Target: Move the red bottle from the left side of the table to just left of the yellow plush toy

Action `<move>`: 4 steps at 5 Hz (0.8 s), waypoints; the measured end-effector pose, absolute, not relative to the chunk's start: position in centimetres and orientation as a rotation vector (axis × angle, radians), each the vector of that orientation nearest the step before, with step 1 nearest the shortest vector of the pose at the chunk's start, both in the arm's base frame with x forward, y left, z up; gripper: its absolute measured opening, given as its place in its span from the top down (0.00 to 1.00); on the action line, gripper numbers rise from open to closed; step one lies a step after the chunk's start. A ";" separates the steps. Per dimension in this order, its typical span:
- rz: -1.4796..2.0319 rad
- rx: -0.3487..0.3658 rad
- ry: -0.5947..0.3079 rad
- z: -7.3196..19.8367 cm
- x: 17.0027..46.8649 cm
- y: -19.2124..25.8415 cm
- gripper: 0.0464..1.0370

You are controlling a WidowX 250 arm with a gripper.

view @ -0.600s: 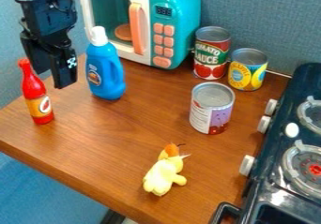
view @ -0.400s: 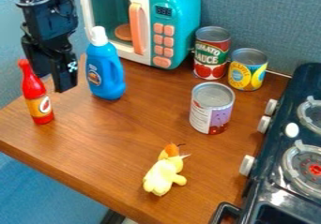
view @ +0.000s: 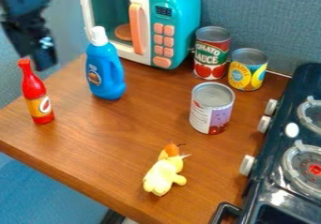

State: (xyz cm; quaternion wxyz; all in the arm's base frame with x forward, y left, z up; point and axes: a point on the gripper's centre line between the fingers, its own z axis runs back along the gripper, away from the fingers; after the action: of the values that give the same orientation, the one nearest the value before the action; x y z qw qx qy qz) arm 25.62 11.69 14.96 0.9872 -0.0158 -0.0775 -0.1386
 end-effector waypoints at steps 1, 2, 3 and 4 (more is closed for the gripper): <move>-0.223 0.000 -0.160 15.2 25.2 13.7 0.04; -0.163 0.024 -0.097 13.9 25.2 16.0 0.04; -0.143 0.041 -0.073 13.3 25.8 17.0 0.04; -0.141 0.027 -0.082 13.1 26.7 17.3 0.04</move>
State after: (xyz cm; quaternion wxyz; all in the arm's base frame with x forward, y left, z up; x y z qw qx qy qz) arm 26.69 17.28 13.07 0.9966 0.0136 -0.0410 -0.0702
